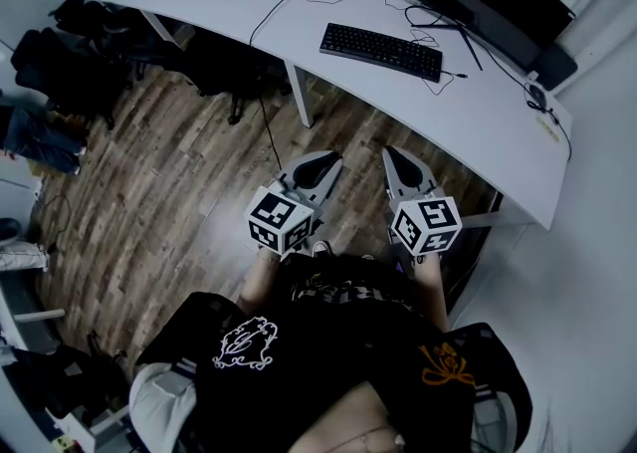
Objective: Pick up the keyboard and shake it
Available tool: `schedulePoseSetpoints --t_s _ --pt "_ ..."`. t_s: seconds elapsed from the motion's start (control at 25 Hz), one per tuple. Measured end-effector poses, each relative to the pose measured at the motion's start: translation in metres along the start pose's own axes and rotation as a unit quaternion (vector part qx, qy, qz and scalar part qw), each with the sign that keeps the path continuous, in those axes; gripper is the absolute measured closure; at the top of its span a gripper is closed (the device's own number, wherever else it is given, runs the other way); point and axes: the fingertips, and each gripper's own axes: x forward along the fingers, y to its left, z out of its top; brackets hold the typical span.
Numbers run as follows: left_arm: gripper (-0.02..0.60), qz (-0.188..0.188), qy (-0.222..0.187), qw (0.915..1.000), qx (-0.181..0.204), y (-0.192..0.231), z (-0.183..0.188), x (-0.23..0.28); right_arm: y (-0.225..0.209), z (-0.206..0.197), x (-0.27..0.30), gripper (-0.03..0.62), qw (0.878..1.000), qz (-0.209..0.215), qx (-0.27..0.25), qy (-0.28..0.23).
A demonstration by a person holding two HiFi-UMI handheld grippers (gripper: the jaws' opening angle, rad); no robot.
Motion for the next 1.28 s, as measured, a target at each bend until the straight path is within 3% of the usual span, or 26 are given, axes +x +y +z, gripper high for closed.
schedulePoseSetpoints --t_s 0.36,0.6,1.0,1.28 --pt "0.541 0.007 0.003 0.9999 -0.009 0.048 -0.001 -0.032 0.03 -0.004 0.039 0.579 1.0 -0.007 0.008 0.002" --pt "0.541 0.007 -0.005 0.9994 -0.035 0.067 -0.014 -0.044 0.042 -0.019 0.05 0.579 1.0 -0.015 -0.002 0.027" --pt "0.541 0.029 -0.01 0.9971 -0.07 0.102 -0.025 -0.042 0.037 -0.024 0.076 0.579 0.998 -0.012 -0.012 0.058" --pt "0.541 0.05 0.0 0.9961 -0.073 0.13 -0.027 -0.011 0.006 -0.028 0.108 0.579 0.998 0.005 0.0 0.062"
